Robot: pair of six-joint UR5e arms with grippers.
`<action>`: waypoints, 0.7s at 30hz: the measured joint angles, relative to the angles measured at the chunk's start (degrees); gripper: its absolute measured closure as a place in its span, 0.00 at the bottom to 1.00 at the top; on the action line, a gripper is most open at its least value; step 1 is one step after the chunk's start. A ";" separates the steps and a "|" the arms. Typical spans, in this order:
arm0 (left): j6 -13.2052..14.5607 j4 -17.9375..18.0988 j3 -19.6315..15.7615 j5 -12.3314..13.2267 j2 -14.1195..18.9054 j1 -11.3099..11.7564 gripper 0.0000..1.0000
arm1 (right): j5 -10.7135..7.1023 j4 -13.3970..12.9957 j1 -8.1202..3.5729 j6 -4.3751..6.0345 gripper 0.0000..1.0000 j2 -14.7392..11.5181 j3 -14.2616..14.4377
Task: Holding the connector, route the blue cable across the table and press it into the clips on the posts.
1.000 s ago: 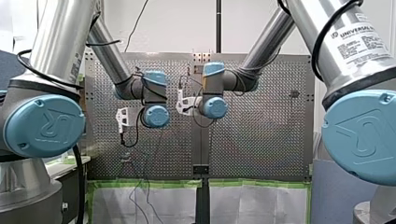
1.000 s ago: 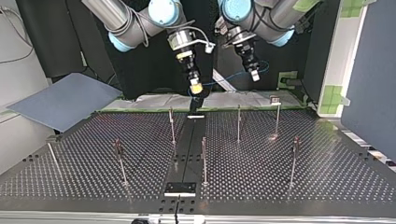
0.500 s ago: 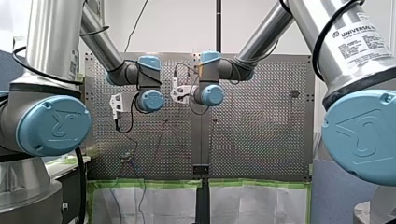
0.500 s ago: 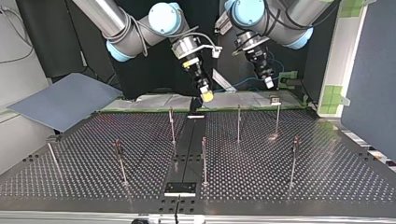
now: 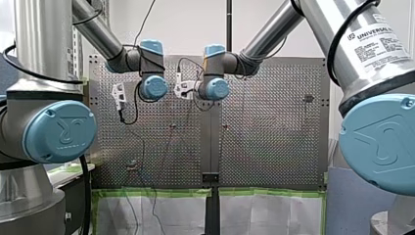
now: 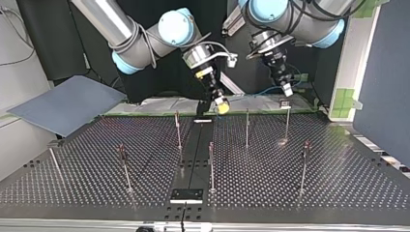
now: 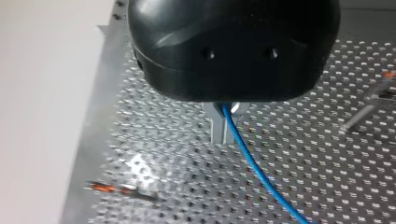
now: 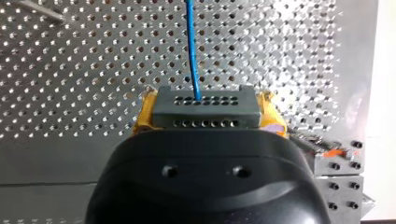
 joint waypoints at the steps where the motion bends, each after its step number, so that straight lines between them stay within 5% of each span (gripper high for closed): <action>1: -0.02 -0.48 0.32 0.32 0.50 0.15 1.00 | -0.18 0.49 0.00 0.08 1.00 0.01 -0.48; 13: -0.83 -5.71 4.86 3.79 6.36 2.72 1.00 | -2.52 6.30 0.24 1.39 1.00 1.06 -6.29; 21: -0.93 -6.04 5.80 7.14 6.63 4.45 1.00 | -2.94 10.24 0.25 1.72 1.00 1.36 -10.23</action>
